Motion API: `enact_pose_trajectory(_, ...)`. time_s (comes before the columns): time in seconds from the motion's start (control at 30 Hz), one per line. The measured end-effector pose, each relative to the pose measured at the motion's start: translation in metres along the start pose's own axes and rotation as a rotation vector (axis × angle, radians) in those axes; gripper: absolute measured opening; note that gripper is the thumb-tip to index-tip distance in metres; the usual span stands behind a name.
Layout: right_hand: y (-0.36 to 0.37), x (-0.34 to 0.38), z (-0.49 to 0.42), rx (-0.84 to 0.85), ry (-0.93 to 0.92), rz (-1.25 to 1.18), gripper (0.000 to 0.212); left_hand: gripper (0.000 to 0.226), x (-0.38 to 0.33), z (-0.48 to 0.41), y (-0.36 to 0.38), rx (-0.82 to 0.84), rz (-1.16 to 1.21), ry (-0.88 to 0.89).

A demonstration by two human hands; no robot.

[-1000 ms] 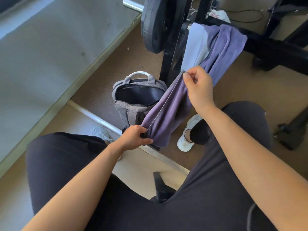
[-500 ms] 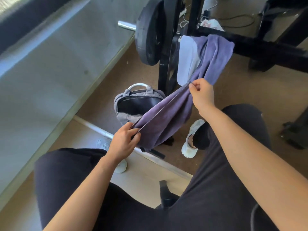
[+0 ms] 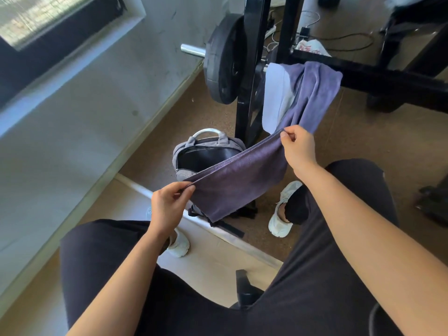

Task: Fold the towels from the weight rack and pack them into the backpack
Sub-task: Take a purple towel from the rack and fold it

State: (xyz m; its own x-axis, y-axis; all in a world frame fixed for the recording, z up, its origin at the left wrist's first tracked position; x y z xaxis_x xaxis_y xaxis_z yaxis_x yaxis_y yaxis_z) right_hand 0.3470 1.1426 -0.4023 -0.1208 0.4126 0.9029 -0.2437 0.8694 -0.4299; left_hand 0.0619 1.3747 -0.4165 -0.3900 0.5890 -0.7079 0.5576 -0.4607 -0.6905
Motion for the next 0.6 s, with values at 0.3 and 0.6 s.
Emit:
enact_pose_trajectory(0.3, 0.015, 0.013, 0.011, 0.220, -0.153, 0.187, 0.025, 0.007, 0.026, -0.015, -0.010, 0.056, -0.320, -0.060)
enact_pose_trajectory(0.6, 0.019, 0.007, 0.010, 0.248, -0.106, 0.181, 0.025, 0.023, 0.021, -0.017, -0.034, -0.165, -0.091, -0.130)
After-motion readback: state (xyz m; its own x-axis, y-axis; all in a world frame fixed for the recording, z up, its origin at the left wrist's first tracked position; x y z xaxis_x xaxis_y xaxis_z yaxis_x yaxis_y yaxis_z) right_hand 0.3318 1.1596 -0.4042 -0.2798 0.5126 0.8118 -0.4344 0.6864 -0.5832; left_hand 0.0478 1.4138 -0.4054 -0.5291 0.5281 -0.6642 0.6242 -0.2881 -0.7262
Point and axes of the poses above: each hand's wrist, its own z-axis away from the middle knuckle, its own y-axis out of the palm, x = y × z, the point moved 7 cm from there along -z, towards the middle knuckle, and after that the axes turned 6 degrees about -z, right-handed, at the moved point
